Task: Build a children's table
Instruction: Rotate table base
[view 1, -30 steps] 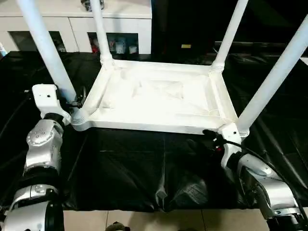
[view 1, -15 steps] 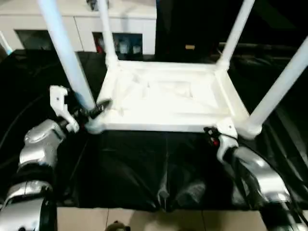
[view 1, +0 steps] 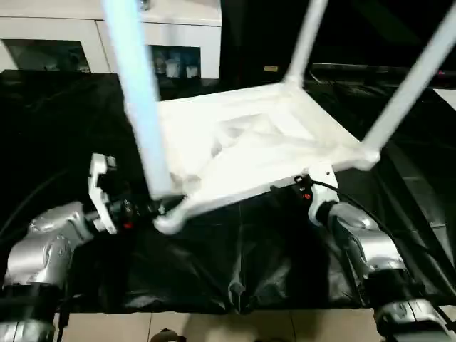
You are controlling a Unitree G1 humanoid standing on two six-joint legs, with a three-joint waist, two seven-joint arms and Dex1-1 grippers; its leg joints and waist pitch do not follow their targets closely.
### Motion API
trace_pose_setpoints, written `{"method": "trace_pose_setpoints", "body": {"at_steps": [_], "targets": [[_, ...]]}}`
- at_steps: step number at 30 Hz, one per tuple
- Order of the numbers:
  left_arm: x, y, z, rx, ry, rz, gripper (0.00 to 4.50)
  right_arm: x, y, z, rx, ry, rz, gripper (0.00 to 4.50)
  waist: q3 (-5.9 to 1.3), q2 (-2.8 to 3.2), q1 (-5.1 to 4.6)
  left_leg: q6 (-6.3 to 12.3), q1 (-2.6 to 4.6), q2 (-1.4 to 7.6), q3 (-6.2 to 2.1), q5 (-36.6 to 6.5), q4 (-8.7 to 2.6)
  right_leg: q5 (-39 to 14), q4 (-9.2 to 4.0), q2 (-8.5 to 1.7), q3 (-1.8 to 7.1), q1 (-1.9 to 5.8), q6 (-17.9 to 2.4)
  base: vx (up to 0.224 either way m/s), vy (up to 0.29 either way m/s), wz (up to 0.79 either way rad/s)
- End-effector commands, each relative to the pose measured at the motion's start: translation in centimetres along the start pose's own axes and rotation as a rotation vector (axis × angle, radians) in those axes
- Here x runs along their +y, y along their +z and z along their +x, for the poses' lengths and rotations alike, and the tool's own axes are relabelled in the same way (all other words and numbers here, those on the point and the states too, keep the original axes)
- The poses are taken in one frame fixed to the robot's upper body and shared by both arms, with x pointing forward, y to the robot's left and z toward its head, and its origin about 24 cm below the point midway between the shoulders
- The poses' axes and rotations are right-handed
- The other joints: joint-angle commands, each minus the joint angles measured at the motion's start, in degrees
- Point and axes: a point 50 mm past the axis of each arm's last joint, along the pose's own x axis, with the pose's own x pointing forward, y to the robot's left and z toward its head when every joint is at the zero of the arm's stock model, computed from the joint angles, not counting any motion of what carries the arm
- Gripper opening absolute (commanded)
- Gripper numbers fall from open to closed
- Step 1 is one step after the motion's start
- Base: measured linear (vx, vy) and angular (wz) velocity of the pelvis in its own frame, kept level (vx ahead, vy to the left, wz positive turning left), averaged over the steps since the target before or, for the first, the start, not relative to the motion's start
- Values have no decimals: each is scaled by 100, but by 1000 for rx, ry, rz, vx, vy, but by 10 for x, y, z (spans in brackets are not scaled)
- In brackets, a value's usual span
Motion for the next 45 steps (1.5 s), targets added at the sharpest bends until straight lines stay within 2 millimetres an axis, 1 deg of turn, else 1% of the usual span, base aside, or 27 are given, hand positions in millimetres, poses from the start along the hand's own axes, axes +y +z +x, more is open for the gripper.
{"method": "trace_pose_setpoints", "body": {"at_steps": [1,3,4,5,6,7,9,12,16,19,20,21,23,25,26,27,28,31,32,33,36,37,39,41,42,43,45], "targets": [[-11,4,12,-8,-80,-14,445,9,8,8,-25,58,-29,384,-365,45,8,-174,98,214,-100,-1413,-455,-1379,-387,-390,288,248,-1199,0,0,0],[-23,8,28,-31,-167,-54,445,16,11,15,-33,101,-37,384,-368,66,-29,-196,103,211,-99,-1463,-445,-1443,-388,-382,289,253,-1215,0,0,0],[-23,8,28,-31,-167,-54,445,16,11,15,-33,101,-37,384,-373,85,-34,-202,109,210,-98,-1466,-439,-1421,-380,-384,293,246,-1235,0,0,0],[-27,8,32,-43,-187,-66,445,17,12,18,-35,111,-39,384,-373,73,-70,-197,98,202,-100,-1414,-440,-1331,-377,-355,287,261,-1242,0,0,0],[-30,9,37,-58,-207,-82,445,19,13,20,-39,125,-42,384,-376,94,-70,-196,101,198,-104,-1402,-439,-1306,-374,-354,284,263,-1242,0,0,0],[-30,9,37,-58,-207,-82,445,19,13,20,-39,125,-42,384,-381,86,-88,-201,101,197,-98,-1413,-434,-1294,-369,-352,283,260,-1257,0,0,0],[-37,8,46,-71,-249,-115,445,25,14,25,-43,159,-36,384,-389,98,-113,-192,83,194,-101,-1382,-425,-1193,-364,-353,281,283,-1301,0,0,0],[-47,6,60,-81,-296,-152,445,34,13,32,-35,214,-47,384,-394,80,-144,-147,80,198,-102,-1331,-413,-1109,-357,-353,279,294,-1362,0,0,0],[-48,7,68,-103,-308,-165,445,38,13,34,-37,244,-44,384,-384,45,-168,-71,72,192,-100,-1310,-411,-1181,-369,-342,277,300,-1352,0,0,0],[-49,9,77,-117,-320,-166,445,41,13,36,-38,261,-41,384,-382,48,-174,-67,93,200,-101,-1379,-408,-1342,-391,-346,279,286,-1319,0,0,0],[-48,9,80,-119,-308,-151,445,41,13,36,-38,264,-41,384,-380,60,-167,-64,92,198,-102,-1379,-409,-1361,-393,-346,280,287,-1303,0,0,0],[-46,10,84,-124,-292,-139,445,42,13,37,-38,270,-43,384,-385,48,-172,-58,91,204,-98,-1366,-406,-1358,-403,-351,281,286,-1298,0,0,0],[-44,10,91,-122,-283,-128,445,44,12,37,-44,301,-36,384,-389,56,-157,-47,95,203,-100,-1341,-403,-1293,-391,-346,279,290,-1305,0,0,0],[-39,10,102,-115,-244,-90,445,44,11,37,-42,309,-39,384,-388,76,-163,-30,85,197,-106,-1346,-405,-1332,-404,-344,272,292,-1283,0,0,0],[-36,10,108,-108,-217,-66,445,44,10,37,-39,310,-39,384,-384,61,-160,-18,103,198,-101,-1381,-402,-1356,-426,-339,277,282,-1264,0,0,0],[-34,10,113,-105,-205,-49,445,44,9,36,-40,317,-39,384,-389,94,-150,-38,100,201,-108,-1380,-403,-1336,-418,-347,277,293,-1259,0,0,0],[-33,10,117,-106,-196,-38,445,44,8,36,-41,320,-39,384,-388,79,-153,-30,97,200,-112,-1397,-408,-1364,-426,-345,273,296,-1242,0,0,0],[-32,11,130,-116,-184,-12,445,44,6,34,-37,339,-25,384,-407,83,-139,-22,91,206,-114,-1341,-394,-1233,-408,-359,272,315,-1282,0,0,0],[-36,11,137,-119,-205,-8,445,42,5,33,-36,338,-25,384,-416,97,-134,-1,77,207,-119,-1267,-392,-1109,-388,-361,266,322,-1334,0,0,0],[-36,11,138,-119,-207,-7,445,42,4,33,-35,335,-26,384,-423,86,-130,26,96,207,-106,-1254,-378,-1007,-388,-353,265,309,-1384,0,0,0],[-37,10,147,-120,-200,9,445,36,3,32,-38,296,-35,384,-428,90,-131,90,80,206,-104,-1208,-373,-835,-379,-351,259,321,-1482,0,0,0],[-35,9,151,-116,-170,36,445,32,4,31,-46,269,-32,384,-428,105,-125,84,83,206,-107,-1214,-370,-824,-371,-353,257,325,-1491,0,0,0],[-28,6,155,-92,-99,114,445,21,7,28,-71,212,-24,384,-421,77,-128,129,88,204,-108,-1294,-374,-950,-420,-350,254,322,-1444,0,0,0],[-25,6,154,-81,-79,138,445,17,9,26,-81,194,-21,384,-422,75,-116,126,94,207,-114,-1338,-375,-1066,-411,-361,253,326,-1384,0,0,0],[-20,5,150,-64,-54,160,445,4,12,20,-103,147,-17,384,-421,50,-103,134,82,199,-115,-1294,-373,-1127,-421,-367,251,340,-1351,0,0,0],[-19,6,149,-60,-51,162,445,2,12,19,-106,137,-17,384,-431,58,-104,142,91,200,-107,-1272,-364,-1102,-408,-370,258,330,-1360,0,0,0],[-19,4,134,-10,-94,175,445,-16,13,6,-127,99,-20,384,-435,57,-73,178,95,212,-105,-1171,-359,-1007,-386,-370,255,323,-1387,0,0,0]]}}
